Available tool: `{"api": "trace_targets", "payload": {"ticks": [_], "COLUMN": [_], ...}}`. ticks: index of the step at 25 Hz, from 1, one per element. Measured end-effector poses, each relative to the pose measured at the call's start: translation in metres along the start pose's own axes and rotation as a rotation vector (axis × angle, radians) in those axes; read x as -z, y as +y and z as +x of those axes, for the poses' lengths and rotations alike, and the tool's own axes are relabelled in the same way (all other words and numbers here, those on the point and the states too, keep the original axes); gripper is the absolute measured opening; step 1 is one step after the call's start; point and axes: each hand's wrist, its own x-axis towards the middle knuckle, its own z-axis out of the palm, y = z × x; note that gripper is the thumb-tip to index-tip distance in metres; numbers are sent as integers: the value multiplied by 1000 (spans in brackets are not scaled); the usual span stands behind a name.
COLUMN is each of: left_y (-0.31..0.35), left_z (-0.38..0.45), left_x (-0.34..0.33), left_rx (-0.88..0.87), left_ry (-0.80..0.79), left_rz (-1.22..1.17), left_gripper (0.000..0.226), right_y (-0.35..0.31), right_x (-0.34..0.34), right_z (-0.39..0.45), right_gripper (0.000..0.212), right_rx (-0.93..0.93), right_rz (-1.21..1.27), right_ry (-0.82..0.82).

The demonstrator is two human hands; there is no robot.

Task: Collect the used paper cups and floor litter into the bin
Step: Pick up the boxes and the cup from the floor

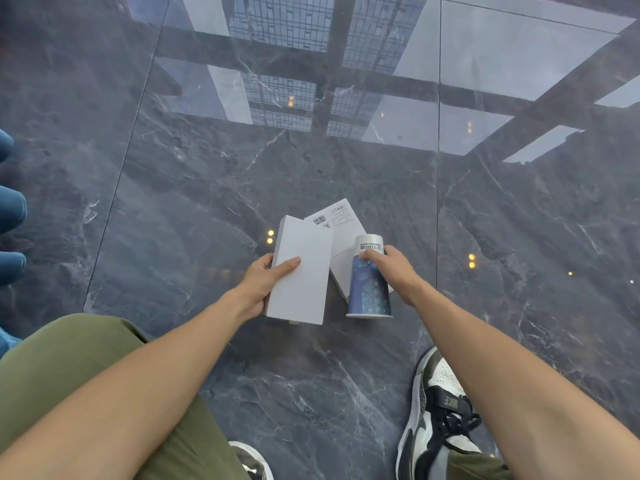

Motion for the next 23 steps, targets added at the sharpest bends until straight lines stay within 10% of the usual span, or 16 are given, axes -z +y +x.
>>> {"api": "trace_targets", "payload": {"ticks": [10,23], "left_y": [-15,-18], "left_z": [13,7], "left_x": [-15,-17], "left_rx": [3,59], "left_ry": [78,12], "left_rz": [15,235], "left_gripper": [48,41], "right_y": [18,26], "right_x": [-21,-36], "right_z": [-15,-36], "right_gripper": [73,42], "right_rx": [-60,-197], "right_rz": [248,574], "right_ry": [-59,-228]}}
